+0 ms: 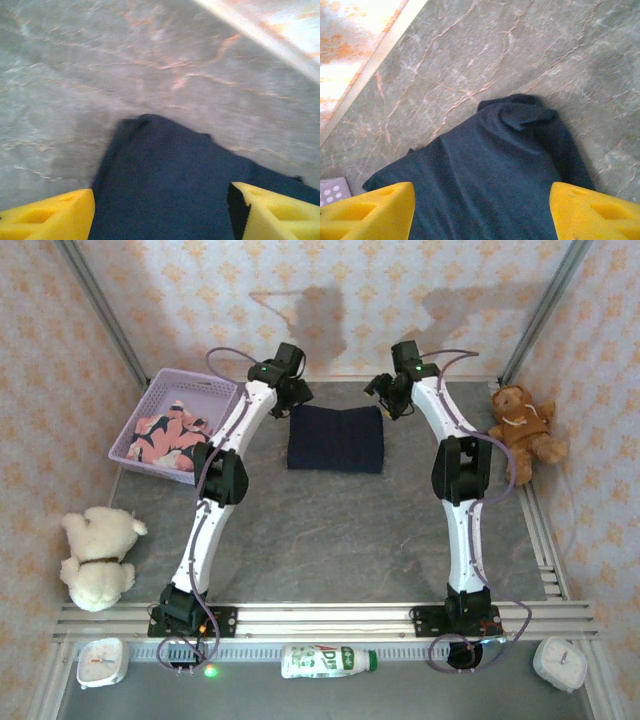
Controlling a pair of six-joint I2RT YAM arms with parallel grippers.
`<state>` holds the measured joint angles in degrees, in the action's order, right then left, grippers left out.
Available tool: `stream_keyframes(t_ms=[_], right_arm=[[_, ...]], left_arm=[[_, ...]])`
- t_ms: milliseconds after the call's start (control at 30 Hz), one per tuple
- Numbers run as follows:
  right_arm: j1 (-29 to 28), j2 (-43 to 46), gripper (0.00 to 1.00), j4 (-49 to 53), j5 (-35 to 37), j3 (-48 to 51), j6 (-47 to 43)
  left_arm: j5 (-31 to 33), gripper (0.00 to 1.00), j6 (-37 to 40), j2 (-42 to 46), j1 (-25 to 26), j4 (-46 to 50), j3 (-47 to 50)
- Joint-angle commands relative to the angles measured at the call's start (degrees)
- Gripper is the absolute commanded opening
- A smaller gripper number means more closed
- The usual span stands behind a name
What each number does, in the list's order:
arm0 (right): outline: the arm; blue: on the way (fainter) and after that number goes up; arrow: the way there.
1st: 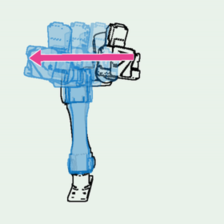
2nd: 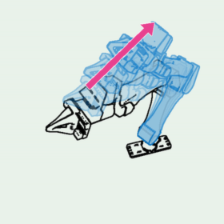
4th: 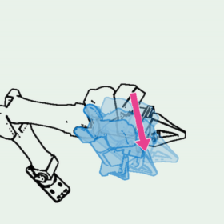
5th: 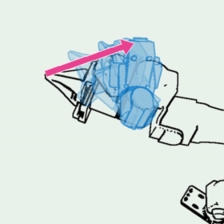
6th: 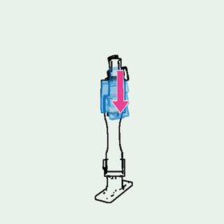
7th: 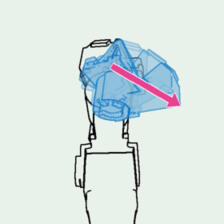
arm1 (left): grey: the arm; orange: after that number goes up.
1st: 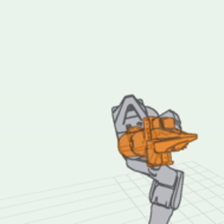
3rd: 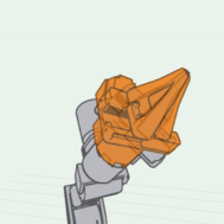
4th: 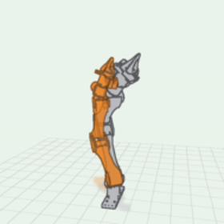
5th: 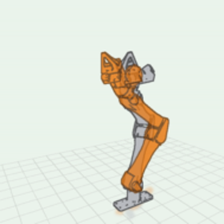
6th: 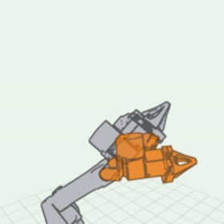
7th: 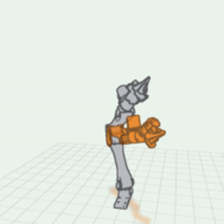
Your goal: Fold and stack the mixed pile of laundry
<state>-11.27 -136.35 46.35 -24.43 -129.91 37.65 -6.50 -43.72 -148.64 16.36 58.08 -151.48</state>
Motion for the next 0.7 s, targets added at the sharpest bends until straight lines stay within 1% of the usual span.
stream_keyframes(t_ms=[0,100,133,167,233,300,333,367,400,467,567,667], right_arm=[[-0.7,3.4,0.7,-1.0,-2.0,-0.2,-2.7],[-1.4,7.0,0.64,-1.7,-1.5,6.8,-5.9],[-1.7,7.9,0.6,-1.8,-1.3,8.8,-6.8],[-2.0,8.4,0.52,-1.9,-1.4,10.5,-7.6],[-2.6,8.6,0.39,-2.3,-1.4,12.8,-8.6],[-3.1,7.7,0.3,-2.3,-1.7,13.8,-9.3],[-3.4,7.0,0.27,-2.3,-1.3,14.1,-9.4],[-3.6,6.1,0.25,-2.4,-0.5,14.2,-9.4],[-3.9,5.2,0.24,-2.5,-0.1,14.2,-9.5],[-3.9,3.3,0.21,-2.5,1.1,14.2,-8.5],[-3.8,1.7,0.19,-2.0,3.9,15.1,-7.2],[-3.8,3.0,0.19,-2.5,6.1,19.5,-6.5]], left_arm=[[-2.7,0.71,0.8,8.4,0.0,0.6,6.2],[-4.6,0.7,0.0,15.5,0.3,-5.2,19.0],[-5.2,0.68,-0.1,17.6,0.7,-6.8,22.9],[-5.5,0.65,-0.2,19.6,1.3,-8.3,26.8],[-5.7,0.58,-0.2,22.8,2.7,-11.1,33.0],[-5.7,0.46,-0.4,24.8,4.3,-13.6,37.7],[-5.4,0.41,-0.6,25.3,5.2,-14.7,39.7],[-4.9,0.38,-0.6,25.6,6.0,-15.4,41.2],[-4.4,0.37,-0.6,25.6,6.6,-15.6,42.1],[-2.8,0.37,-0.7,25.0,7.4,-16.8,44.3],[-2.5,0.37,-1.2,22.6,7.1,-17.6,46.7],[-2.4,0.37,-0.2,19.2,6.8,-15.4,46.8]])
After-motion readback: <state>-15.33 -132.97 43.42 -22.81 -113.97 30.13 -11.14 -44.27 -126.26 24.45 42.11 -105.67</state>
